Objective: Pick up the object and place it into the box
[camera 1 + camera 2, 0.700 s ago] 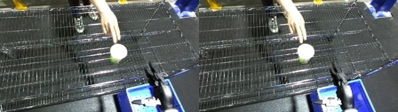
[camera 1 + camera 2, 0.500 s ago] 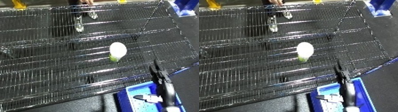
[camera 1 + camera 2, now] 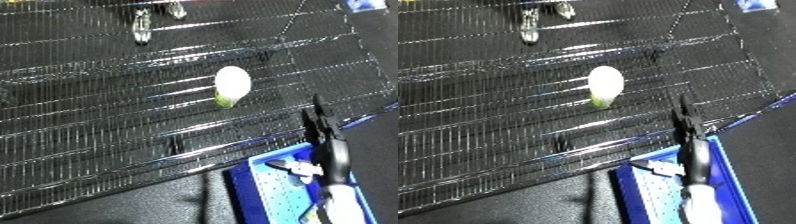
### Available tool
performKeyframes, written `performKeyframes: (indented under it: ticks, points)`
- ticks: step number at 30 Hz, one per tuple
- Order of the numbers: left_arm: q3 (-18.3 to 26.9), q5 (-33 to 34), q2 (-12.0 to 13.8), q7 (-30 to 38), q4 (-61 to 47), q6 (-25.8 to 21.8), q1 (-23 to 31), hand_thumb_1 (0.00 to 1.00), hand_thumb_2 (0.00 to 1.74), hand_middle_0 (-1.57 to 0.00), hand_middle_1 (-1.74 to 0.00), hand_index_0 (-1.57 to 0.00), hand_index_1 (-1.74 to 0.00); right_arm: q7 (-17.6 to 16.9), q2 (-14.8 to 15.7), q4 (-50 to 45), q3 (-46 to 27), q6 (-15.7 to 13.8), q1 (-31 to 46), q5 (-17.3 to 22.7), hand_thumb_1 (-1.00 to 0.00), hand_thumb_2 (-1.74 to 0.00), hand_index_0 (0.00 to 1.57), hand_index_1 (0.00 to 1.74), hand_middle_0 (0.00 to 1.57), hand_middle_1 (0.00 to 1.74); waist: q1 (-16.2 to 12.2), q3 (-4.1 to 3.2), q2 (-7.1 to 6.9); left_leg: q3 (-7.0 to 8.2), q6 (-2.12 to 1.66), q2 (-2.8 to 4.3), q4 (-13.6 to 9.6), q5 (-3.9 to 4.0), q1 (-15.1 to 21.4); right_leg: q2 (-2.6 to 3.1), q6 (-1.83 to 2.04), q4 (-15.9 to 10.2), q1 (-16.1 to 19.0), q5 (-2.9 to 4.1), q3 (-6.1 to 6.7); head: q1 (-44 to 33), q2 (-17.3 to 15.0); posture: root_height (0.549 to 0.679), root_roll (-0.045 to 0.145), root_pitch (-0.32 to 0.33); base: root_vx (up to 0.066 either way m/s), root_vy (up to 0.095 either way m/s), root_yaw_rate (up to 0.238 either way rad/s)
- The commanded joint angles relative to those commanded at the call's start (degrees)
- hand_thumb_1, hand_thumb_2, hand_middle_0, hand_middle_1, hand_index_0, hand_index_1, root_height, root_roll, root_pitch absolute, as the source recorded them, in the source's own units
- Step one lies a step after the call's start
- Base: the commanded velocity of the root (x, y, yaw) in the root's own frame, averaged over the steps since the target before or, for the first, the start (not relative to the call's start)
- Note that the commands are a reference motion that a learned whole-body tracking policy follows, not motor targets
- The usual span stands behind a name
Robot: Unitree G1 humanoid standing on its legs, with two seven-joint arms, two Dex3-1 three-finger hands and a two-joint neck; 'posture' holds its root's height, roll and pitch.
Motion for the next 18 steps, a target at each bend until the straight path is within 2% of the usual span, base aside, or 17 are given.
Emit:
performKeyframes:
  ticks: [5,14,18]
  points:
    - [-0.28,-0.14,0.59,-0.14,0.04,0.26,-0.29,1.0,1.74,-1.57,-1.74,-1.57,-1.74,-0.74,-1.19,0.53,0.23,1.01,-2.61,0.02,0.0,0.0,0.0,0.0,0.0,0.0,0.17,0.0,0.51,0.23,0.17,-0.24,0.67,-0.4,-1.77,-0.16,-0.2,0.56,-1.85,-0.01,0.12,1.77,2.26,0.653,0.046,0.044,0.029,-0.01,-0.002]
    - [-0.98,0.02,1.93,-0.13,-0.02,1.38,-1.92,1.0,1.74,-1.57,-1.74,-1.57,-1.74,-1.17,-3.32,2.62,1.0,2.12,-7.69,0.7,0.0,0.0,0.0,0.0,0.0,0.0,0.58,0.0,1.39,0.6,0.49,-0.71,2.59,-1.35,-5.31,-0.47,-0.28,2.49,-5.71,-0.12,0.22,4.03,5.69,0.648,0.047,0.08,0.034,-0.014,0.0]
    - [-1.29,-0.16,2.63,0.29,-0.45,2.23,-2.41,1.0,1.74,-1.57,-1.74,-1.57,-1.74,-0.96,-4.08,3.52,1.43,2.39,-9.64,0.72,0.0,0.0,0.0,0.0,0.0,0.0,0.86,0.0,1.83,0.84,0.65,-0.95,3.81,-1.93,-7.02,-0.72,-0.3,3.58,-7.43,-0.26,0.2,5.14,9.08,0.646,0.047,0.095,0.049,-0.012,0.01]
